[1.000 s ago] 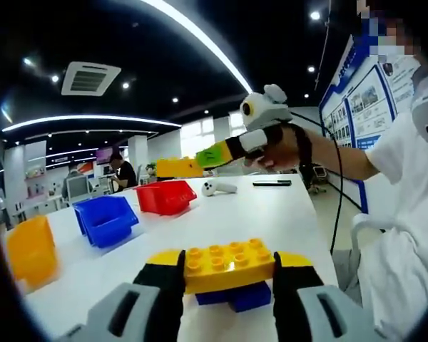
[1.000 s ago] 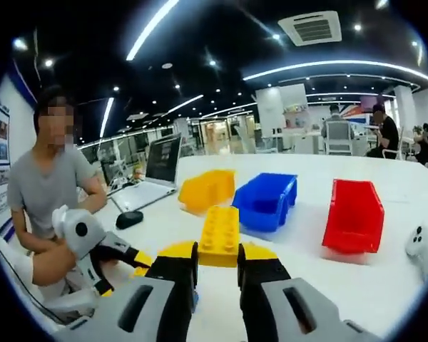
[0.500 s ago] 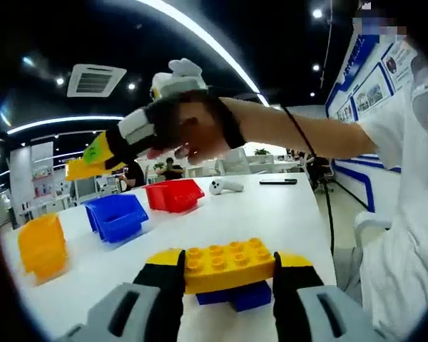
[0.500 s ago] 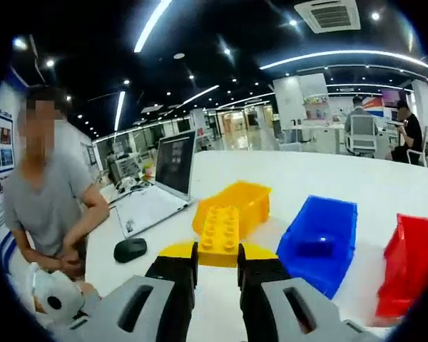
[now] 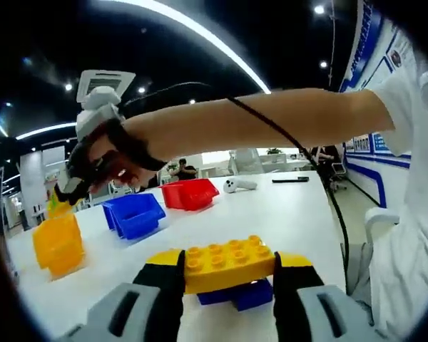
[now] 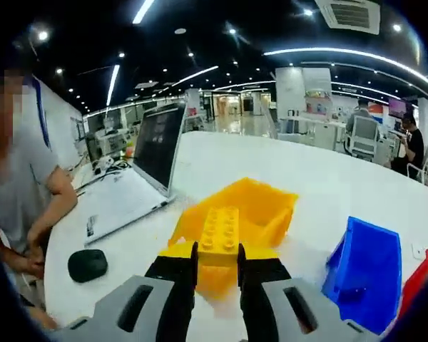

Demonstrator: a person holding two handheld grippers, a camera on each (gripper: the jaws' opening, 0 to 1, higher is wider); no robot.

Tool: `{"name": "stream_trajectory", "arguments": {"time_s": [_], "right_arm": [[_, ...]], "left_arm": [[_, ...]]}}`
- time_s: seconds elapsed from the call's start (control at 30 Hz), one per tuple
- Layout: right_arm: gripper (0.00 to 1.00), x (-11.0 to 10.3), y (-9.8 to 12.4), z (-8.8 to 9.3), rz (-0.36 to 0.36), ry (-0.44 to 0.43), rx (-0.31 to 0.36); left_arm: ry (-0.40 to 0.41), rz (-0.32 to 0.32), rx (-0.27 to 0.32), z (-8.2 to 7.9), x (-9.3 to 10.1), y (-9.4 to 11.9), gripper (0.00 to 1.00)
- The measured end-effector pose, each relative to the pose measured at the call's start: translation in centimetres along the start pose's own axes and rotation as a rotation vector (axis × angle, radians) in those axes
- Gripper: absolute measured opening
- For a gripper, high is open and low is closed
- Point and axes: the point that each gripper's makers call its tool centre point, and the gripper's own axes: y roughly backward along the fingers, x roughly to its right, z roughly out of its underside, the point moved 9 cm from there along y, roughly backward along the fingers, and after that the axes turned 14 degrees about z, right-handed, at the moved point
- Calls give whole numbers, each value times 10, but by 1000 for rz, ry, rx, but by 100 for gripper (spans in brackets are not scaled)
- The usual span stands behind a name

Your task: Take apart the toy blocks one by one and place each separated block into its matching bin, sorting the blocks by their type until all the connected pieces are disassembled and separated into the correct bins

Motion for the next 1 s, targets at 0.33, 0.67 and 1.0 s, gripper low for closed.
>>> {"name": "stream_trajectory", "arguments": {"time_s": [0.33,0.67,1.0], "right_arm": [[60,0,26,-9,-41,66,213],[56,27,151,40,-184,108,236],[57,87,286,90,-107,-10,324]], "left_arm": [[1,7,19,3,-8,1,49],[-4,30,27,1,-7,-4,49],[-14,74,30,-3,-4,-24,49]]}}
